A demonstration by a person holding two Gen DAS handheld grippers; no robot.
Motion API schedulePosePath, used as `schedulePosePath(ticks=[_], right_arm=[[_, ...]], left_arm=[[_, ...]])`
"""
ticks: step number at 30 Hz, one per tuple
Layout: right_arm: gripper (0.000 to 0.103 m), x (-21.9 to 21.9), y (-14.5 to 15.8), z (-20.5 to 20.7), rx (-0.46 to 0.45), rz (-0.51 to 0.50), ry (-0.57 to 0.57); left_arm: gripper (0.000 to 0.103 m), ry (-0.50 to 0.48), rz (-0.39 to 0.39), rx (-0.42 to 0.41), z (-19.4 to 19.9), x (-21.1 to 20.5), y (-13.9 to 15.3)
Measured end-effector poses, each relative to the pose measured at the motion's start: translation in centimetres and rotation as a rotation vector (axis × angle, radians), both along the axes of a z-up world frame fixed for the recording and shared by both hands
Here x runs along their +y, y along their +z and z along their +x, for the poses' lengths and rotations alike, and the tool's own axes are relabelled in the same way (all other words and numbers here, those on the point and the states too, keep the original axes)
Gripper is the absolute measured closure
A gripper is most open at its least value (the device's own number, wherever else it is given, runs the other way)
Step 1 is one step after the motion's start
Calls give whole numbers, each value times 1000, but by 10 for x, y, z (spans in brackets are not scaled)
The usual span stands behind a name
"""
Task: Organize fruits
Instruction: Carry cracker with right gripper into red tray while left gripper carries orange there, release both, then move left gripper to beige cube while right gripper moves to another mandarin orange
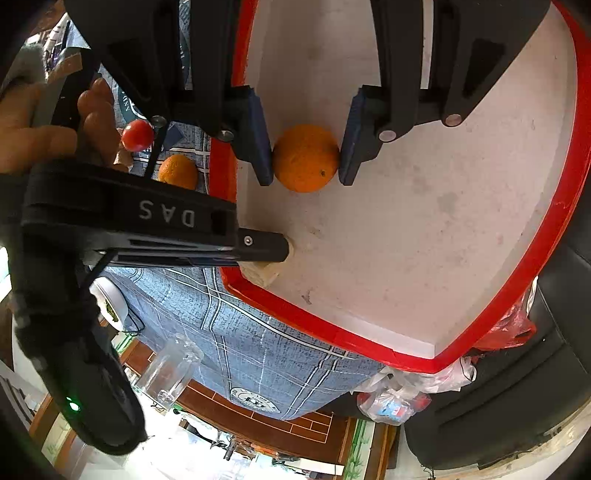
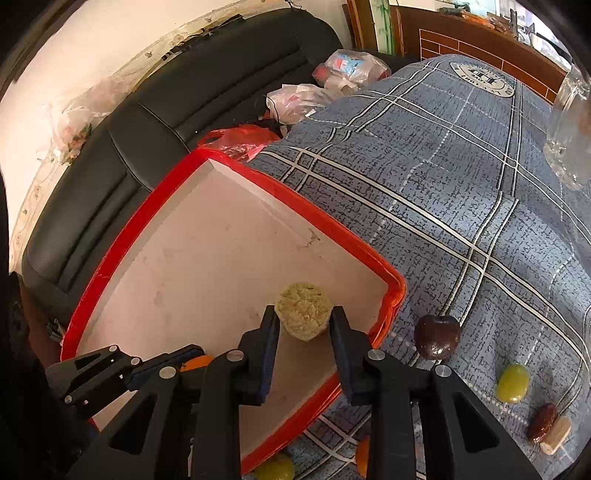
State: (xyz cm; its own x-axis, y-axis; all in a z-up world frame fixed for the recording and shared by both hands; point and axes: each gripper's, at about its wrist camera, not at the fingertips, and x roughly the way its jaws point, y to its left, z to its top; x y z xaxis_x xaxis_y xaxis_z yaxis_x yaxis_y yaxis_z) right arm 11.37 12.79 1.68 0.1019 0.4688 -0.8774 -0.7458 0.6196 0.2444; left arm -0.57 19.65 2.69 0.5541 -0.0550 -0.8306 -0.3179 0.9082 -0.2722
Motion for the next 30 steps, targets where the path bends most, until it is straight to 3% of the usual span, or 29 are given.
schedulePosePath(ticks=[2,4,10,14,23,30], right_arm=[[71,-4,4,-2,0,10,-4],[69,-9,10,-5,-4,18,-8],[62,-31,30,-18,-2,74,-17],[51,-52,45,-30,6,128,-33],[34,-113,64,-63,-16,186,-73],[34,-173,62,-86,-24,182,-130]], left_arm=[[53,11,4,-4,-2,1,1],[47,23,3,-9,-4,2,2],[45,21,22,4,-11,-4,4],[33,25,43,5,-17,-11,12],[31,46,50,-21,-38,-30,32],[31,-4,76,-47,-47,-64,45]])
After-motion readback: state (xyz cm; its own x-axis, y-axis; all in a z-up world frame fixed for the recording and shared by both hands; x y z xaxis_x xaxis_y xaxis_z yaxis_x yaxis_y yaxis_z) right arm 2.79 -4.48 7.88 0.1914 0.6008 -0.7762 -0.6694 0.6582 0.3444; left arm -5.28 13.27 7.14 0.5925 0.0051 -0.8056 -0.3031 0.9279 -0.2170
